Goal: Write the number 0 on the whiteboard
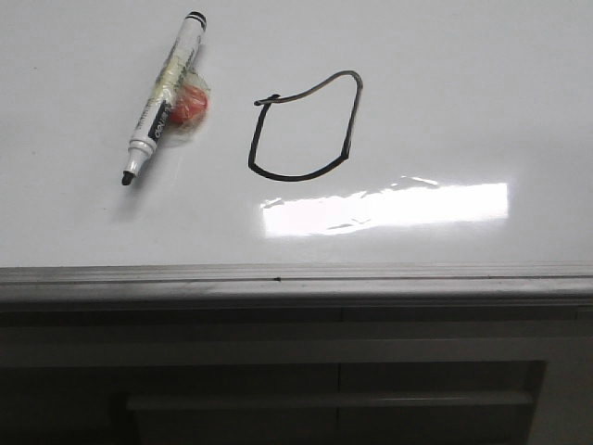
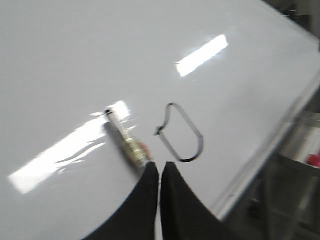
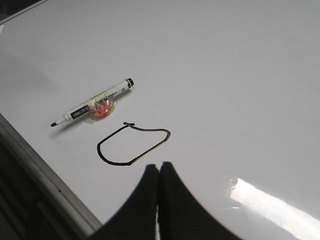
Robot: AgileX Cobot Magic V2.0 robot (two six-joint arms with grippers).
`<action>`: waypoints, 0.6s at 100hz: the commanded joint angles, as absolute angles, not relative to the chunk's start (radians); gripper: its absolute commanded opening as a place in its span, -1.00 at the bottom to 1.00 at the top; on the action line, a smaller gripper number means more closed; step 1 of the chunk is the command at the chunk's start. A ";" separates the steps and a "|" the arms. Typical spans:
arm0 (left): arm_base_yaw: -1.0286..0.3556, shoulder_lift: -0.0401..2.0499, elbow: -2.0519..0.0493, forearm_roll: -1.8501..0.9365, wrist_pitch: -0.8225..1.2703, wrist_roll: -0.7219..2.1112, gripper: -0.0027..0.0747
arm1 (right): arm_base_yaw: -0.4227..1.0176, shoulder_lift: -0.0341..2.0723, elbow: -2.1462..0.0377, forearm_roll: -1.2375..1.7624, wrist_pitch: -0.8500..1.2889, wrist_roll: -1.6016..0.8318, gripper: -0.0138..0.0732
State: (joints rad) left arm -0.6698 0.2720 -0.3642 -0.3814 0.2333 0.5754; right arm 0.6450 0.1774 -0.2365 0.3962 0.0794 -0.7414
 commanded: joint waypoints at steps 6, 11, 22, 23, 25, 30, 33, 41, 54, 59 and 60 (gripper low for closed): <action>-0.516 0.179 -0.192 -0.181 -0.009 0.335 -0.98 | 0.636 0.187 -0.262 0.393 0.000 -0.741 -0.84; -0.455 0.138 -0.134 -0.138 -0.013 0.259 -0.98 | 0.636 0.187 -0.262 0.393 0.000 -0.741 -0.84; -0.346 0.055 -0.025 -0.085 -0.011 0.152 -0.98 | 0.636 0.187 -0.262 0.393 0.000 -0.741 -0.84; -0.335 0.047 -0.019 -0.083 -0.010 0.144 -0.98 | 0.636 0.187 -0.262 0.393 0.000 -0.741 -0.84; -0.320 0.035 0.000 -0.083 -0.010 0.136 -0.98 | 0.636 0.187 -0.262 0.393 0.000 -0.741 -0.84; -0.291 0.014 0.036 -0.083 -0.005 0.112 -0.98 | 0.636 0.187 -0.262 0.393 0.000 -0.741 -0.84; -0.278 0.004 0.037 -0.083 0.045 0.105 -0.98 | 0.636 0.187 -0.262 0.393 0.000 -0.741 -0.84; -0.248 -0.014 0.034 -0.074 0.156 0.105 -0.98 | 0.636 0.187 -0.262 0.393 0.000 -0.741 -0.84; -0.223 -0.032 0.036 -0.068 0.216 0.107 -0.98 | 0.636 0.187 -0.262 0.393 0.000 -0.741 -0.84; -0.218 -0.032 0.036 -0.072 0.246 0.107 -0.98 | 0.636 0.187 -0.262 0.393 0.000 -0.741 -0.84; -0.218 -0.032 0.036 -0.072 0.255 0.107 -0.98 | 0.636 0.187 -0.262 0.393 0.000 -0.741 -0.84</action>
